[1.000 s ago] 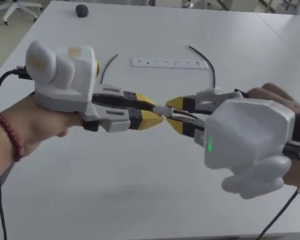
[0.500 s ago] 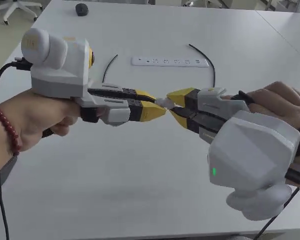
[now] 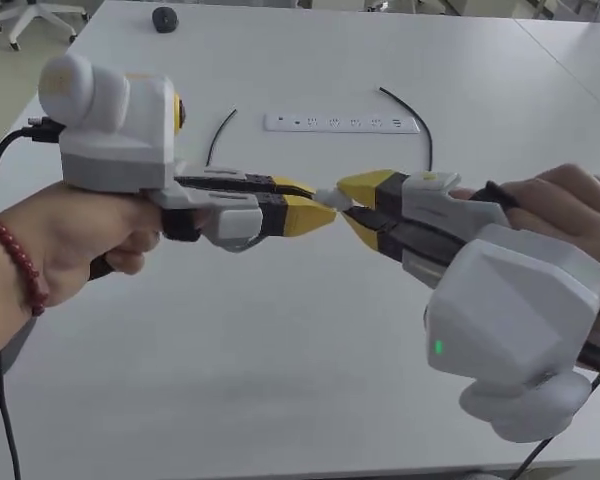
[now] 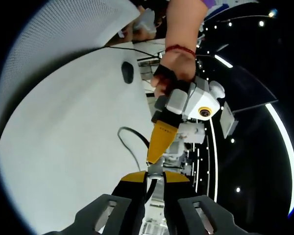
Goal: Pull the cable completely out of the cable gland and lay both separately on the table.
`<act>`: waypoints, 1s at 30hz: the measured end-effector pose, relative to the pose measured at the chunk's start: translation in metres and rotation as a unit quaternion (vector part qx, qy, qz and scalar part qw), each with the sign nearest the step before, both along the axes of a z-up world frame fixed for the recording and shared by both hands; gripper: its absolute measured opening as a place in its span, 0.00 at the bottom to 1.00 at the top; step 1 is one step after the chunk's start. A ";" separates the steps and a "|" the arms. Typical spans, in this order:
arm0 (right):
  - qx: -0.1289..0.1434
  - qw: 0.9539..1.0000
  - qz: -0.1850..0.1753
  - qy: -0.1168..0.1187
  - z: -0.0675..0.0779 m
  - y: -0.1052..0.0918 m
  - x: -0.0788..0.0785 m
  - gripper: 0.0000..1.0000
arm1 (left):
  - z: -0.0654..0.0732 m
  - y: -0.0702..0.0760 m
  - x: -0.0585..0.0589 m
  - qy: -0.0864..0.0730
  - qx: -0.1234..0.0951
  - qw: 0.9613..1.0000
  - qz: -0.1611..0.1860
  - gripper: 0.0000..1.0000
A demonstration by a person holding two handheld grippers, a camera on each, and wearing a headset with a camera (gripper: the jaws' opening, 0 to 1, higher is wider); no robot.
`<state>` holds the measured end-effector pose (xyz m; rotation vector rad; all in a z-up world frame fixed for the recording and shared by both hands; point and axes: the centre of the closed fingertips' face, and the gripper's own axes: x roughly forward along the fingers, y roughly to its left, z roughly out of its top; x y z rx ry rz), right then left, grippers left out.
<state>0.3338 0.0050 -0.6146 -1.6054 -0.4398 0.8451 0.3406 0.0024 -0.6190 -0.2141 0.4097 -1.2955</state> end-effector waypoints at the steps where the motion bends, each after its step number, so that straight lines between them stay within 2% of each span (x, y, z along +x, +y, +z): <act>1: 0.001 1.000 0.000 0.000 0.000 0.000 0.001 0.07 | 0.001 0.000 0.001 -0.002 -0.001 1.000 0.001 0.16; 4: -0.002 1.000 0.001 -0.004 0.000 -0.001 0.002 0.07 | 0.001 0.000 0.002 -0.007 0.001 1.000 0.001 0.16; 9: -0.006 1.000 0.001 -0.010 0.001 -0.004 0.003 0.06 | 0.000 0.004 0.006 -0.006 0.001 1.000 0.010 0.16; 10: -0.005 1.000 -0.004 -0.004 0.000 -0.006 0.005 0.03 | 0.000 0.004 0.006 -0.006 0.003 1.000 0.008 0.16; 11: 0.005 1.000 -0.016 0.010 -0.002 -0.011 0.008 0.00 | 0.001 0.006 0.006 -0.015 0.002 1.000 0.011 0.16; 12: 0.016 1.000 -0.005 0.013 0.002 -0.007 0.007 0.00 | 0.004 0.006 0.007 -0.012 -0.008 1.000 0.012 0.16; 14: 0.060 0.996 -0.015 0.065 0.005 -0.007 0.006 0.00 | 0.004 0.005 0.004 -0.030 0.000 1.000 0.004 0.16; 15: 0.082 0.992 -0.020 0.093 0.006 -0.007 0.006 0.00 | 0.004 0.005 0.005 -0.028 0.001 1.000 0.007 0.16; 16: 0.104 0.988 -0.025 0.116 0.008 -0.007 0.006 0.03 | 0.004 0.005 0.006 -0.028 0.000 1.000 0.008 0.16; 17: 0.112 0.980 -0.038 0.161 0.001 -0.009 0.008 0.07 | 0.005 0.006 0.007 -0.026 -0.002 1.000 0.010 0.16; 18: 0.118 0.982 -0.040 0.141 0.007 -0.011 0.012 0.10 | 0.005 0.006 0.007 -0.031 -0.001 0.999 0.011 0.16; 20: 0.116 0.980 -0.045 0.155 0.003 -0.013 0.013 0.06 | 0.004 0.007 0.006 -0.034 0.002 0.999 0.008 0.16; 22: 0.117 0.981 -0.044 0.149 0.006 -0.012 0.015 0.05 | 0.002 0.006 0.003 -0.040 0.011 0.999 0.005 0.16; 23: 0.118 0.978 -0.048 0.168 0.003 -0.009 0.016 0.05 | 0.002 0.006 0.002 -0.040 0.012 0.999 0.002 0.16; 24: 0.117 0.979 -0.049 0.158 0.004 -0.009 0.016 0.04 | 0.001 0.005 0.000 -0.041 0.014 0.999 0.000 0.16; 26: 0.114 0.979 -0.045 0.163 0.002 -0.005 0.014 0.04 | 0.001 0.005 -0.002 -0.045 0.014 0.999 -0.002 0.16; 29: 0.103 0.982 -0.041 0.152 0.000 -0.002 0.013 0.00 | 0.002 0.006 -0.001 -0.047 0.016 0.999 0.002 0.16; 30: 0.103 0.981 -0.044 0.157 -0.001 -0.002 0.014 0.00 | 0.002 0.006 -0.002 -0.049 0.019 0.999 0.001 0.16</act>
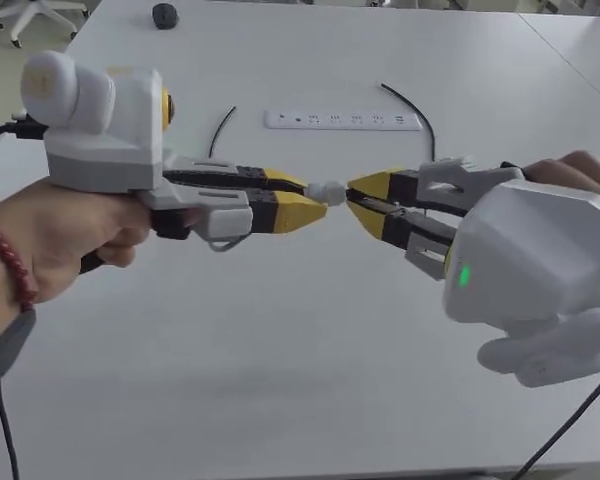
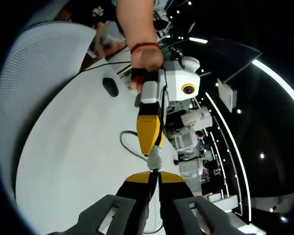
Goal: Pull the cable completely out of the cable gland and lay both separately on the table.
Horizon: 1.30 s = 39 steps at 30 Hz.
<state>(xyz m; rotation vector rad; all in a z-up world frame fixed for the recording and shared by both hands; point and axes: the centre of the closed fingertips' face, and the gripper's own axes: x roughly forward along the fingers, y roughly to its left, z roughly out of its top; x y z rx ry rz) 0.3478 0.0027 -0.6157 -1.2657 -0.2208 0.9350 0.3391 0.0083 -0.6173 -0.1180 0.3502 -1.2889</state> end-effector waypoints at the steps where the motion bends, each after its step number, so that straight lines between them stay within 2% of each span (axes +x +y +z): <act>1: -0.001 1.000 0.001 0.000 0.000 0.000 0.000 0.00 | 0.000 0.000 0.000 -0.003 0.003 1.000 -0.001 0.16; 2: -0.005 1.000 0.004 -0.006 0.000 0.000 -0.001 0.00 | 0.000 0.001 -0.001 -0.003 0.002 1.000 -0.001 0.16; 3: -0.005 1.000 0.005 -0.003 -0.001 0.001 -0.001 0.00 | 0.000 0.002 -0.001 -0.005 0.003 1.000 -0.001 0.16; 5: -0.012 1.000 -0.002 -0.004 -0.003 -0.001 0.001 0.00 | -0.003 0.005 0.001 -0.017 0.016 1.000 0.003 0.16; 7: -0.009 1.000 -0.007 0.007 -0.005 -0.004 0.002 0.00 | -0.004 0.008 0.001 -0.017 0.016 1.000 0.003 0.16; 8: -0.010 1.000 -0.006 0.006 -0.005 -0.005 0.000 0.00 | -0.004 0.008 0.001 -0.017 0.018 1.000 0.004 0.16; 10: -0.014 1.000 -0.007 0.009 -0.008 -0.006 -0.001 0.00 | -0.007 0.009 0.002 -0.025 0.026 0.999 0.002 0.16; 12: -0.014 1.000 -0.008 0.016 -0.011 -0.007 -0.002 0.00 | -0.008 0.010 0.002 -0.026 0.029 0.999 0.002 0.16; 14: -0.015 1.000 -0.013 0.018 -0.014 -0.009 -0.002 0.00 | -0.009 0.009 0.001 -0.034 0.037 0.999 0.000 0.16; 16: -0.006 0.999 -0.016 0.027 -0.017 -0.011 -0.005 0.00 | -0.009 0.009 0.000 -0.035 0.037 0.999 -0.003 0.16; 19: -0.013 0.999 -0.025 0.033 -0.023 -0.018 -0.005 0.00 | -0.010 0.010 -0.001 -0.043 0.045 0.998 -0.004 0.16; 22: -0.018 0.998 -0.046 0.044 -0.030 -0.031 0.000 0.00 | -0.007 0.016 0.002 -0.043 0.042 0.998 -0.001 0.16; 24: -0.022 0.995 -0.071 0.069 -0.040 -0.043 0.004 0.00 | -0.004 0.019 0.003 -0.047 0.039 0.998 0.001 0.16; 25: -0.030 0.995 -0.072 0.061 -0.042 -0.046 0.006 0.00 | -0.003 0.020 0.005 -0.049 0.040 0.998 0.003 0.16; 26: -0.029 0.995 -0.070 0.063 -0.044 -0.048 0.006 0.00 | 0.000 0.021 0.006 -0.052 0.037 0.998 0.004 0.16; 27: -0.029 0.994 -0.077 0.076 -0.049 -0.051 0.005 0.00 | 0.002 0.021 0.006 -0.055 0.034 0.998 0.002 0.16; 29: -0.043 0.993 -0.084 0.077 -0.057 -0.057 0.006 0.00 | 0.003 0.021 0.007 -0.064 0.042 0.997 0.000 0.16; 31: -0.042 0.991 -0.090 0.090 -0.064 -0.060 0.007 0.00 | 0.005 0.020 0.006 -0.064 0.040 0.997 -0.004 0.16; 33: -0.052 0.990 -0.097 0.089 -0.070 -0.063 0.009 0.00 | 0.006 0.019 0.006 -0.071 0.043 0.997 -0.005 0.16; 34: -0.054 0.989 -0.100 0.098 -0.075 -0.065 0.010 0.00 | 0.007 0.019 0.006 -0.072 0.041 0.997 -0.008 0.16; 37: -0.059 0.987 -0.108 0.107 -0.082 -0.069 0.011 0.00 | 0.010 0.017 0.006 -0.077 0.044 0.996 -0.011 0.16; 39: -0.050 0.986 -0.110 0.111 -0.082 -0.069 0.011 0.00 | 0.010 0.016 0.007 -0.080 0.048 0.996 -0.013 0.16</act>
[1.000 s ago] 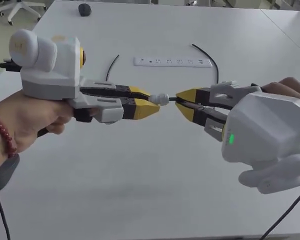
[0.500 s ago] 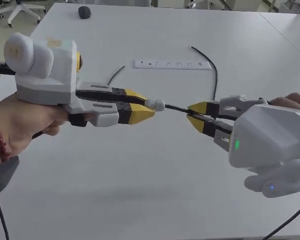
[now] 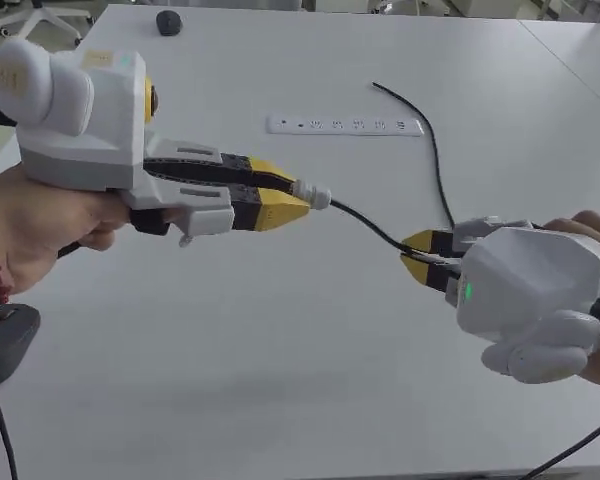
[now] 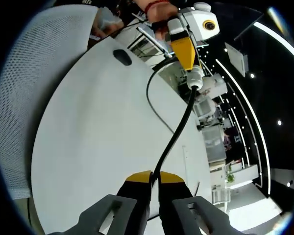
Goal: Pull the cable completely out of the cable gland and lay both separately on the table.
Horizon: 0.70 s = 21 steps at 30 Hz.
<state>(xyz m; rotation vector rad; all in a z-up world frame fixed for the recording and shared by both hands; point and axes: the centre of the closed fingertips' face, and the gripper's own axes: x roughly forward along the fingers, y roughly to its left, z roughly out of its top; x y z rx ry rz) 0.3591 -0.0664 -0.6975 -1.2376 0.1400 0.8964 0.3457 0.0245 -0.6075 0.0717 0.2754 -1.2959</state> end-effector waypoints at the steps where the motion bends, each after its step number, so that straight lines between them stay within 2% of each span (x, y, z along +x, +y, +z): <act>1: 0.000 1.000 -0.001 0.000 0.000 0.000 0.000 0.00 | 0.000 0.000 0.000 0.000 0.001 1.000 -0.001 0.16; 6: 0.013 0.999 -0.021 0.021 -0.003 -0.005 0.002 0.00 | 0.003 0.000 0.001 -0.002 -0.001 1.000 0.001 0.16; 7: 0.027 0.999 -0.031 0.034 -0.005 -0.006 0.002 0.00 | 0.004 0.001 0.002 -0.004 -0.001 1.000 0.002 0.16; 8: 0.030 0.998 -0.038 0.044 -0.007 -0.008 0.002 0.00 | 0.004 0.001 0.002 -0.006 0.004 1.000 0.001 0.16; 10: 0.025 0.998 -0.044 0.049 -0.012 -0.012 0.004 0.00 | 0.005 0.001 0.002 -0.007 0.004 1.000 0.000 0.16; 11: 0.024 0.995 -0.061 0.075 -0.020 -0.017 0.002 0.00 | 0.005 0.001 0.002 -0.008 0.006 1.000 0.000 0.16; 12: 0.018 0.996 -0.060 0.069 -0.021 -0.018 0.004 0.00 | 0.005 0.002 0.003 -0.009 0.007 1.000 0.001 0.16; 14: 0.016 0.992 -0.077 0.094 -0.032 -0.025 0.003 0.00 | 0.007 0.002 0.005 -0.009 0.004 1.000 0.003 0.16; 17: 0.010 0.989 -0.092 0.111 -0.046 -0.035 0.005 0.00 | 0.011 0.004 0.008 -0.012 -0.001 1.000 0.007 0.16; 19: 0.005 0.986 -0.107 0.129 -0.057 -0.043 0.005 0.00 | 0.014 0.006 0.010 -0.012 -0.005 1.000 0.010 0.16; 21: 0.006 0.985 -0.112 0.133 -0.062 -0.047 0.007 0.00 | 0.016 0.006 0.012 -0.015 -0.006 1.000 0.012 0.16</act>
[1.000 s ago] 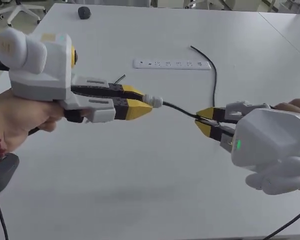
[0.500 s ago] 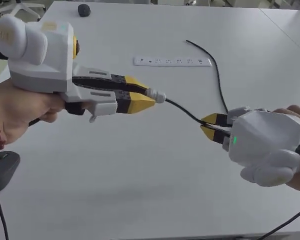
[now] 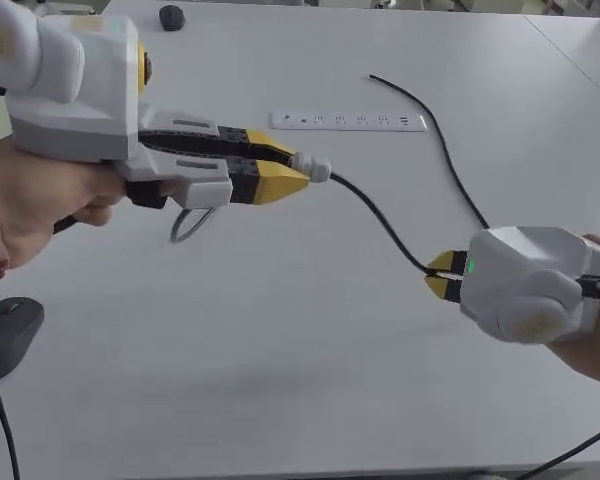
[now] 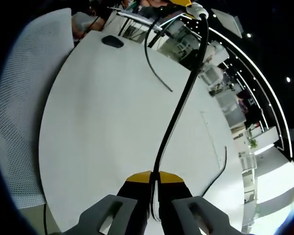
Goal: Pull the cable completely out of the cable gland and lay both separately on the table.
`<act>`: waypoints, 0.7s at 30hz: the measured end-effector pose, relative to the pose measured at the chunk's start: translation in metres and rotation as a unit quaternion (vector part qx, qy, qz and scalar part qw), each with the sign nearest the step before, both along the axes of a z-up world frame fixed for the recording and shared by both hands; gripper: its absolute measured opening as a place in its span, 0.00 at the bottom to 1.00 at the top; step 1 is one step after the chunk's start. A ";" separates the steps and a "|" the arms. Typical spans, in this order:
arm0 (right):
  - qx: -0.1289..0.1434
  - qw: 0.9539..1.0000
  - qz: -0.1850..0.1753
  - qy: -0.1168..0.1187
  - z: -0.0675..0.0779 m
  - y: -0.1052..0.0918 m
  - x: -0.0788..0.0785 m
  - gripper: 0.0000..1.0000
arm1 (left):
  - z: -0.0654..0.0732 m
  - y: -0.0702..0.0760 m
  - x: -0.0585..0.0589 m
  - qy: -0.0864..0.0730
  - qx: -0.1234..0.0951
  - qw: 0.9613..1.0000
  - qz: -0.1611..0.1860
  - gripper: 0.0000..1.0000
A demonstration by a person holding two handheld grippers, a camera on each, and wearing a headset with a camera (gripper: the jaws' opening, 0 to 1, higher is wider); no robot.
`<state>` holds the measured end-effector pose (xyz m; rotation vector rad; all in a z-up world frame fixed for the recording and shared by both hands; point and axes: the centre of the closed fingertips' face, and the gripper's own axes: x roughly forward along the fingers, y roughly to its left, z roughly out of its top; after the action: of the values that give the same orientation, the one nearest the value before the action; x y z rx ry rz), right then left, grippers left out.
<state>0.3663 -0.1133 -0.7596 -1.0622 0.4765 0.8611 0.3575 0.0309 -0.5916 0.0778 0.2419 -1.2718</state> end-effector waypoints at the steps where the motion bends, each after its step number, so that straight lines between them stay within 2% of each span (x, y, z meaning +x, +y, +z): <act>1: 0.002 1.000 -0.004 0.008 -0.003 -0.001 -0.001 0.00 | 0.000 0.000 0.000 -0.001 0.001 1.000 0.000 0.16; 3: 0.004 1.000 -0.007 0.013 -0.006 -0.002 0.000 0.00 | 0.000 0.000 0.000 -0.002 0.002 1.000 -0.001 0.16; 4: 0.003 1.000 -0.010 0.022 -0.009 -0.002 -0.001 0.00 | 0.000 0.000 0.001 -0.003 0.004 1.000 -0.001 0.16; 8: 0.008 1.000 -0.015 0.027 -0.012 -0.002 0.000 0.00 | 0.003 -0.004 -0.001 0.000 -0.005 1.000 0.003 0.16; 16: 0.027 0.998 -0.031 0.051 -0.021 -0.002 -0.002 0.00 | -0.004 -0.006 -0.004 0.004 0.007 1.000 0.003 0.16; 21: 0.035 0.997 -0.039 0.056 -0.022 -0.004 -0.002 0.00 | -0.006 -0.010 -0.007 0.004 0.012 1.000 -0.001 0.16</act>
<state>0.3643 -0.1174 -0.7817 -0.9279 0.5735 0.8652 0.3508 0.0207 -0.5973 0.0925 0.2641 -1.2706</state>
